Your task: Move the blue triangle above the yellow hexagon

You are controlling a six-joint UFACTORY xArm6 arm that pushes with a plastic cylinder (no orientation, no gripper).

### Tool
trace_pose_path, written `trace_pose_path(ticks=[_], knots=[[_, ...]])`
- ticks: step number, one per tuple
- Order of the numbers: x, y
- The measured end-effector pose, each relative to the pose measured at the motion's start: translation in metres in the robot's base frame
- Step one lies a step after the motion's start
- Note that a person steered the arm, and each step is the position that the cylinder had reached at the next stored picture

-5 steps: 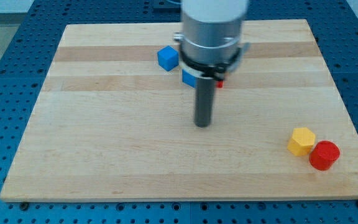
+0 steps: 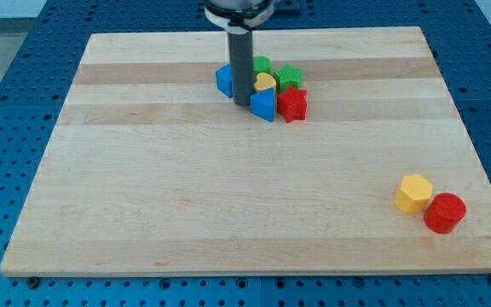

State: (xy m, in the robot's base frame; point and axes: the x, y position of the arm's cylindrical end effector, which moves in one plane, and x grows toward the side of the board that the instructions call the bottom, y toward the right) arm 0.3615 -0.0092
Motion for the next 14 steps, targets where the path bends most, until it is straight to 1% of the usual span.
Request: trace_pose_path(ticks=[1, 4, 6, 8, 14], knots=[[0.008, 0.019], [0.075, 0.039], [0.088, 0.086], [0.134, 0.089], [0.137, 0.170]])
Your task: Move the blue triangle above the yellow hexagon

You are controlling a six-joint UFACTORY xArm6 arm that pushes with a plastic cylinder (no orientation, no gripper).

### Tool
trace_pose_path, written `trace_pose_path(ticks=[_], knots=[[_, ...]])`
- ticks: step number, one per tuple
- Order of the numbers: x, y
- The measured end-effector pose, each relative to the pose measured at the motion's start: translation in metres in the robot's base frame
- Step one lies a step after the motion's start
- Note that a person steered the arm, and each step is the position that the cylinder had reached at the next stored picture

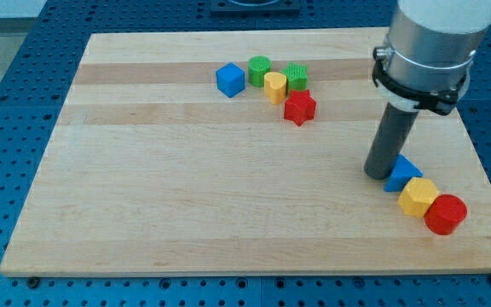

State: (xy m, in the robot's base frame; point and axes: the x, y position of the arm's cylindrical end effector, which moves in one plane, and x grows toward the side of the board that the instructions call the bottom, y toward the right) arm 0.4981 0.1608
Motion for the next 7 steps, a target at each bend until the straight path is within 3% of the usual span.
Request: trace_pose_path(ticks=[2, 4, 5, 7], knots=[[-0.010, 0.009], [-0.026, -0.127], [-0.057, -0.190], [-0.144, -0.186]])
